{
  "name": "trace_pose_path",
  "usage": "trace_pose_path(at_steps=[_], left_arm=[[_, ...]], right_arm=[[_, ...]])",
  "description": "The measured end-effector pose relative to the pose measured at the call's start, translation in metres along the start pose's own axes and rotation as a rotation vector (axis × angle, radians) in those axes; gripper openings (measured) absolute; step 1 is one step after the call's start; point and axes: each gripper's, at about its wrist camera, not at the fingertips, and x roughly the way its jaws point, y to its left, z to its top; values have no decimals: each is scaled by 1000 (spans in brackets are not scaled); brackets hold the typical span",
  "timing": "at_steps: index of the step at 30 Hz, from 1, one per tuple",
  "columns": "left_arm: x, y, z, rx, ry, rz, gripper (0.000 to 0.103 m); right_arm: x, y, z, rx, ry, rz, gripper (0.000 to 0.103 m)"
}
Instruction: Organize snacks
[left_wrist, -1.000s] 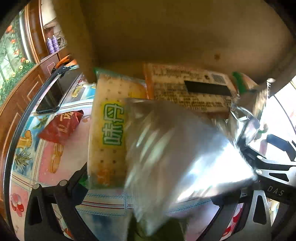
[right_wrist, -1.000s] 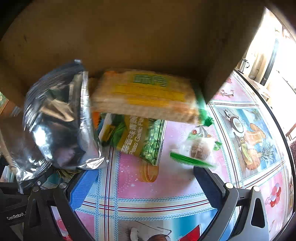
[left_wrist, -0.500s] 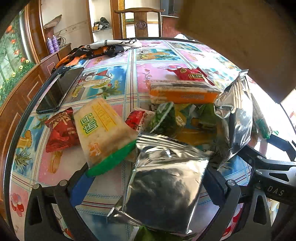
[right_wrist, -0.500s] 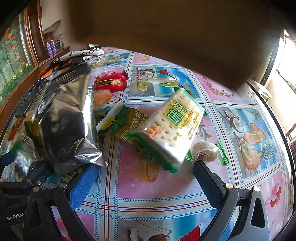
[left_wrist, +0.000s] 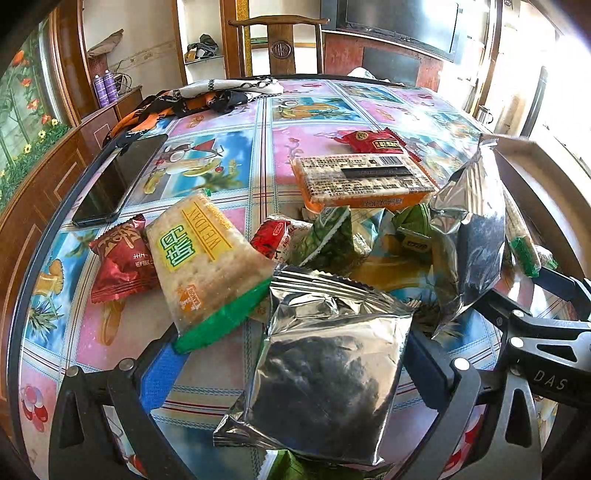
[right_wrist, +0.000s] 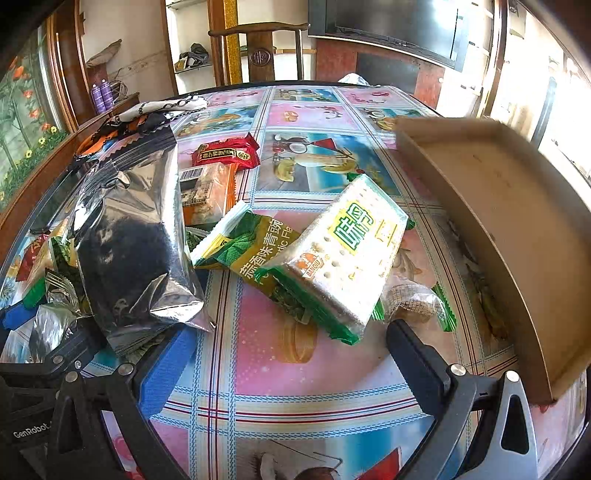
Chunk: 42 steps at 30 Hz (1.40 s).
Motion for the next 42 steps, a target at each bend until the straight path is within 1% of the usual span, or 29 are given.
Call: trace_pose_path(at_steps=[24,26,28,29,31,34,37,39,41,42], left_arm=[[0,0,0,0,0,-1,103],[0,1,0,1,1,1,103],[0,0,0,0,0,-1,103],[0,0,0,0,0,0,103],[0,0,0,0,0,0,103],[0,0,0,-1,0,0,103],[0,4,1,-1,0,0,103],[0,3,1,-1,0,0,103],[0,3,1,-1,0,0,103],[0,3,1,-1,0,1,103]], right_arm=[[0,0,0,-4,4,1,102],[0,-3,3,-26,55,20,102],[0,-7,4,-93,142,71,103],[-2,-9,4,-107,166,95,103],[-8,-21,-2,-75,189,130,103],[-22,-42,-14,40,197,136,102],[-42,-59,-23,145,161,152,99],[-51,-62,-25,148,160,167,92],[-61,-62,-24,131,161,170,88],[-65,-61,-22,114,162,174,88]])
